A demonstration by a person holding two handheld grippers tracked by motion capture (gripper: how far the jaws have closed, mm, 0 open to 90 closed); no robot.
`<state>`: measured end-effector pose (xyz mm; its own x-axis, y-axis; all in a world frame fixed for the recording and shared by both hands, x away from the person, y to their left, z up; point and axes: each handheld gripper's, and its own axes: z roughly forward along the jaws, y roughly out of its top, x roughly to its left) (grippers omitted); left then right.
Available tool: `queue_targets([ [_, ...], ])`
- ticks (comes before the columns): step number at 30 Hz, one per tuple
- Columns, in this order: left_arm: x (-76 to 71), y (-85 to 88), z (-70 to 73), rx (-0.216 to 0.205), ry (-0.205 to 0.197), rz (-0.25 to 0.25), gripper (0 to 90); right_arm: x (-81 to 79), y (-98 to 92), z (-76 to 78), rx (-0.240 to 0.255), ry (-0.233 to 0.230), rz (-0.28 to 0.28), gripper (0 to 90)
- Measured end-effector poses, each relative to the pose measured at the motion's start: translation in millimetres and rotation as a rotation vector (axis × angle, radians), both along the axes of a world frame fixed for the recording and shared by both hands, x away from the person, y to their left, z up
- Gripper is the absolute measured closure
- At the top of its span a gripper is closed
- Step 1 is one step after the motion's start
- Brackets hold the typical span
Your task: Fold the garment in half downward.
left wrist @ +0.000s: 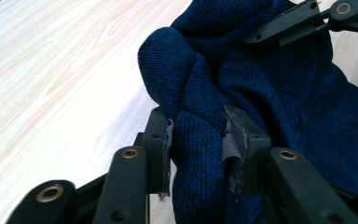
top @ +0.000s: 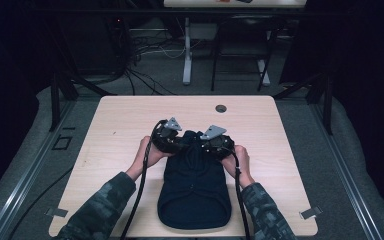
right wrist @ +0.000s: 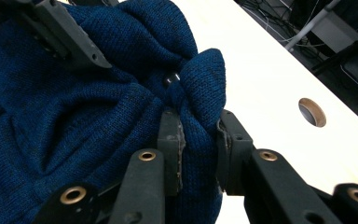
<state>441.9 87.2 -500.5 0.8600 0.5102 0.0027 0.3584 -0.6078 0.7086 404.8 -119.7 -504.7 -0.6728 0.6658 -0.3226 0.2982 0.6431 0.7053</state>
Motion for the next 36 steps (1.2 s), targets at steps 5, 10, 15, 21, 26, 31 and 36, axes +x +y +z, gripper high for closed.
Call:
queue_targets([
  [5, 1.1, 3.5, 5.7, -0.048, 0.009, 0.003, 66.2, -3.7, -3.2, 5.7, 0.027, -0.037, -0.006, 74.3],
  [10, -0.4, 3.1, 8.4, -0.057, 0.028, -0.009, 61.9, -10.0, -5.2, 11.0, 0.039, -0.079, -0.003, 74.8],
  [15, -2.2, 4.3, 12.9, -0.039, -0.004, -0.012, 66.1, -14.4, -6.6, 13.3, 0.050, -0.122, 0.010, 75.0],
  [21, -8.2, 3.9, 19.7, -0.041, -0.091, 0.005, 69.6, -16.5, -8.6, 18.2, 0.058, -0.140, 0.033, 75.0],
  [26, -14.2, 0.1, 20.1, -0.020, -0.150, 0.005, 70.7, -15.9, -12.3, 20.8, 0.073, -0.059, 0.033, 73.8],
  [31, -16.4, -3.2, 18.3, -0.017, -0.174, 0.004, 71.1, -11.8, -16.9, 20.4, 0.125, 0.099, 0.019, 71.3],
  [36, -17.4, -5.6, 18.8, -0.021, -0.183, -0.012, 71.4, -6.9, -21.6, 20.5, 0.174, 0.216, -0.022, 62.1],
])
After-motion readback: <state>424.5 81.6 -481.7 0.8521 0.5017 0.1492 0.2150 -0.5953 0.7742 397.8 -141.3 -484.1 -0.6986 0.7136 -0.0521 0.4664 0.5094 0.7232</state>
